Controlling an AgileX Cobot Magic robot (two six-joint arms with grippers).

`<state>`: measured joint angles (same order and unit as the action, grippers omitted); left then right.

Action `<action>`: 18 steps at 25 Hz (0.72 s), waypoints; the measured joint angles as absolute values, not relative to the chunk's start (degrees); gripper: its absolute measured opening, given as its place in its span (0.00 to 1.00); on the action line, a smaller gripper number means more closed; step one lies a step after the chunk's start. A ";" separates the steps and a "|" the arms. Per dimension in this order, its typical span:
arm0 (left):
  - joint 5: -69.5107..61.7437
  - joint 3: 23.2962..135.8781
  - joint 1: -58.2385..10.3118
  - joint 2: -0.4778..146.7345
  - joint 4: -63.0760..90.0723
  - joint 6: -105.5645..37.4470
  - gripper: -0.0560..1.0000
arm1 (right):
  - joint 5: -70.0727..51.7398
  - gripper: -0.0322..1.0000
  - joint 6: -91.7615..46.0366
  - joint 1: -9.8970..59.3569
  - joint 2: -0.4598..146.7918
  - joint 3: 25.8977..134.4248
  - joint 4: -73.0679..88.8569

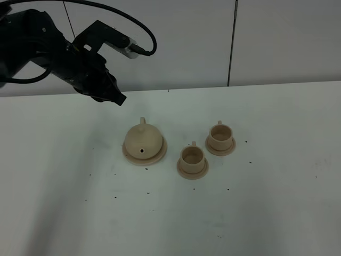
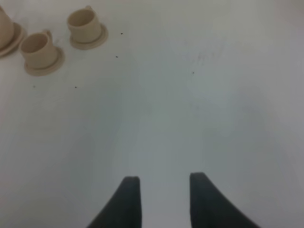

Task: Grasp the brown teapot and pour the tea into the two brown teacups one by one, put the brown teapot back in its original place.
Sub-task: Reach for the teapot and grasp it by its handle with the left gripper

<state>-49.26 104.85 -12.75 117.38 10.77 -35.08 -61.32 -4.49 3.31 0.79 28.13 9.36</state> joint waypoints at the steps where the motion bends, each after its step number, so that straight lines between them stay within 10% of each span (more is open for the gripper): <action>1: -49.49 105.80 -12.96 118.49 10.82 -34.57 0.34 | -61.32 0.27 -4.49 3.31 0.79 28.13 9.36; 18: -40.66 108.94 -13.19 128.39 9.99 -34.93 0.34 | -61.32 0.27 -4.42 3.31 0.79 28.13 9.36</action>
<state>-40.66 108.94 -13.19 128.39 9.99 -34.93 -61.32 -4.42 3.31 0.79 28.13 9.36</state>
